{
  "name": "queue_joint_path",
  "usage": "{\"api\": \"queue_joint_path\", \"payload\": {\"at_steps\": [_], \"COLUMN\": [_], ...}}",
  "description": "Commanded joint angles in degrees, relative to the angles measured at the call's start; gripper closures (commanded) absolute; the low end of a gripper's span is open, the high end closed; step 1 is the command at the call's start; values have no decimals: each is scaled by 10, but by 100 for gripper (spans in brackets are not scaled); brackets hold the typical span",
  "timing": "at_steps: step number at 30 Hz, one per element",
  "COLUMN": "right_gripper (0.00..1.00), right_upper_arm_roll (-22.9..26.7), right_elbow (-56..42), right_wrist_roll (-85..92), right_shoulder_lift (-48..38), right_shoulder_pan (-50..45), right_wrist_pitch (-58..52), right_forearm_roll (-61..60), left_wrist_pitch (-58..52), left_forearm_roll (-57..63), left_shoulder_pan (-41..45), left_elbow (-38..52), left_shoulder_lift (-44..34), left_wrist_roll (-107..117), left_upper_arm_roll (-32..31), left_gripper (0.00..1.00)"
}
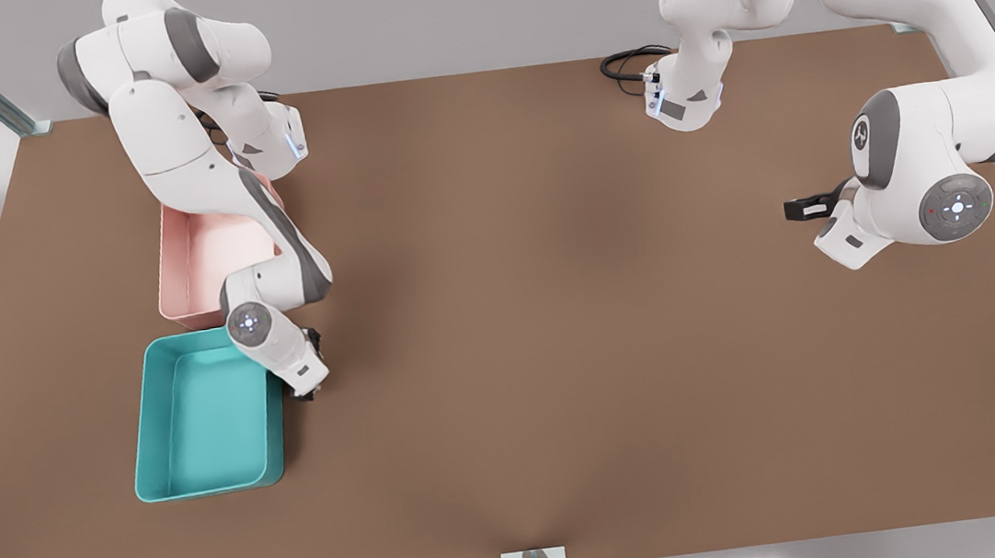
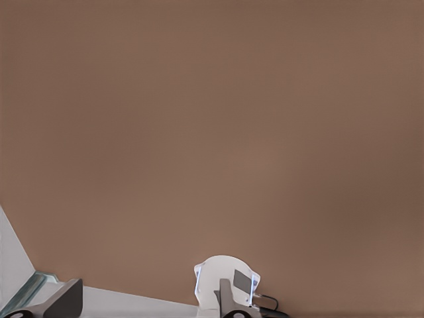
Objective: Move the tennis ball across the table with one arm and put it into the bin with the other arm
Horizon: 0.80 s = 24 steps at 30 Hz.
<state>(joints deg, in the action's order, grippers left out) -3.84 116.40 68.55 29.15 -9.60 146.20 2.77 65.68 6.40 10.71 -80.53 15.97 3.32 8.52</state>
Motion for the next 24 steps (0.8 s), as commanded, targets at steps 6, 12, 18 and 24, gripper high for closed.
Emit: {"api": "queue_joint_path", "payload": {"at_steps": [6,12,18,24], "right_gripper": [47,47,10,0], "right_upper_arm_roll": [-7,1,26,25], "right_elbow": [-47,-86,-185,-188], "right_wrist_roll": [-4,89,144,148], "right_shoulder_lift": [-80,-77,29,46], "right_shoulder_pan": [13,134,139,137], "right_wrist_pitch": [-175,-224,-223,-217], "right_forearm_roll": [-124,-82,-81,-81], "left_wrist_pitch": [0,1,0,-59], "left_forearm_roll": [1,-2,-1,-37], "left_shoulder_pan": [-1,-1,0,-1], "left_elbow": [1,1,1,-1], "left_shoulder_lift": [-1,2,2,5], "left_wrist_roll": [-1,-1,0,-2], "left_upper_arm_roll": [0,0,0,0], "left_gripper": [0,0,0,0]}}
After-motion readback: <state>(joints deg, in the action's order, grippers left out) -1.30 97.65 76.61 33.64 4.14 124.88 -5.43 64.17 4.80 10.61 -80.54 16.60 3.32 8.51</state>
